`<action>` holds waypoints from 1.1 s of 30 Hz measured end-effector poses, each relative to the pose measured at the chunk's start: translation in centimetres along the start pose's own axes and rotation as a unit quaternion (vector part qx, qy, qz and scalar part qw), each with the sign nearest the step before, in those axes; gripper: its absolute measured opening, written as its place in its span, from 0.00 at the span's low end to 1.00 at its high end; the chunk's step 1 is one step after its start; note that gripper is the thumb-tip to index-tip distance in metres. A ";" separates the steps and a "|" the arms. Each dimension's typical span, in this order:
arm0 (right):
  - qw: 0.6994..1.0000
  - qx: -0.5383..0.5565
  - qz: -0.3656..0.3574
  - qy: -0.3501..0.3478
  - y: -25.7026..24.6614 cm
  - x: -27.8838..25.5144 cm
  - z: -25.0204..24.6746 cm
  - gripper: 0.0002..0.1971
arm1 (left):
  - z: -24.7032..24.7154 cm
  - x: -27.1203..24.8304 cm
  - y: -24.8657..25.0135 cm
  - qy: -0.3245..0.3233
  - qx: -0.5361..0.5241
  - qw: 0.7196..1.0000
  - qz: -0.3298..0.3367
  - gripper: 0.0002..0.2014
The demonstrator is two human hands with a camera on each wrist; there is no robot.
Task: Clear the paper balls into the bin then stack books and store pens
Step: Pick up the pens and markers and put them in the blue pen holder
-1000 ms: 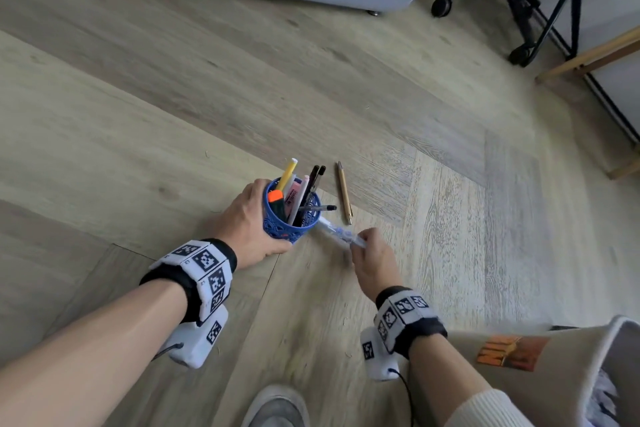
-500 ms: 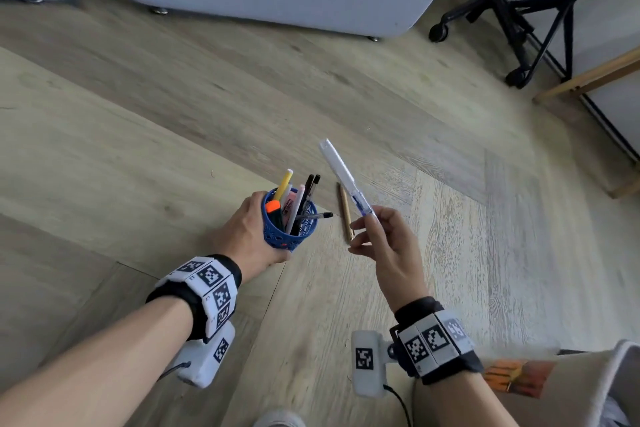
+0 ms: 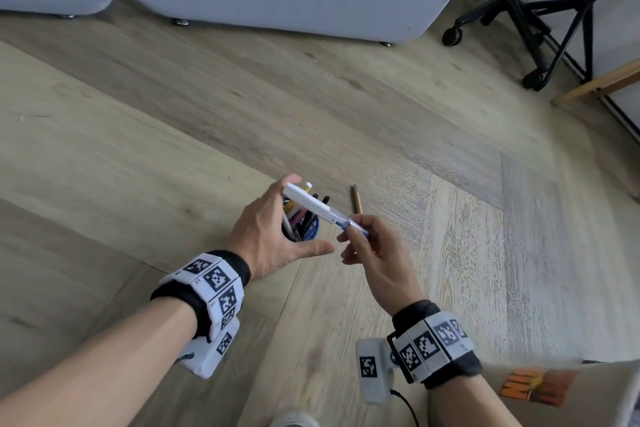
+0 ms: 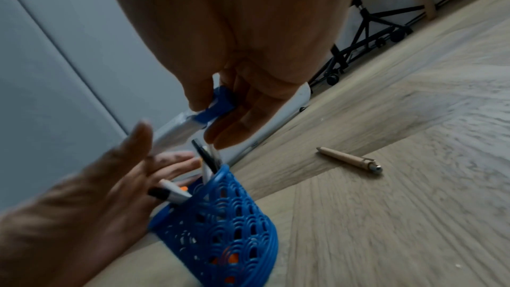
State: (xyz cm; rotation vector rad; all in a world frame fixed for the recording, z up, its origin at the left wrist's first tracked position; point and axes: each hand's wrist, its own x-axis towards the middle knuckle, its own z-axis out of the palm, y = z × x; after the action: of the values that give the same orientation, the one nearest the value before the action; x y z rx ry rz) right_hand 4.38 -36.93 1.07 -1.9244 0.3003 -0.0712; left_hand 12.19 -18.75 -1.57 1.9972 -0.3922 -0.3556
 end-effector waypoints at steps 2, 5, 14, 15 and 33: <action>0.999 -0.006 -0.016 -0.036 -0.8 0.1 0.7 0.09 | 0.5 -0.1 0.3 -0.004 -0.012 1.000 0.014 0.57; 0.996 -0.035 -0.049 -0.061 -1.8 0.5 1.6 0.10 | 1.0 -0.2 0.1 0.024 -0.043 0.999 0.005 0.62; 0.998 -0.025 -0.043 -0.049 -0.9 0.5 1.4 0.12 | -0.6 -0.1 -0.7 0.116 -0.080 0.990 0.020 0.51; 0.998 -0.022 -0.040 -0.048 -0.9 0.5 1.5 0.13 | -0.5 -0.2 -0.7 0.124 -0.081 0.989 0.021 0.42; 0.993 -0.014 -0.046 -0.106 -2.8 -0.4 3.2 0.14 | -1.3 0.5 0.1 0.065 -0.127 0.990 0.005 0.25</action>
State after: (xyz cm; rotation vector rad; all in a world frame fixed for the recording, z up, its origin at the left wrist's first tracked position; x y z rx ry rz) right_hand 5.14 -32.99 2.53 -1.9532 0.0709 0.0774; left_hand 13.18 -17.98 -0.94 1.7582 -0.2607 -0.2543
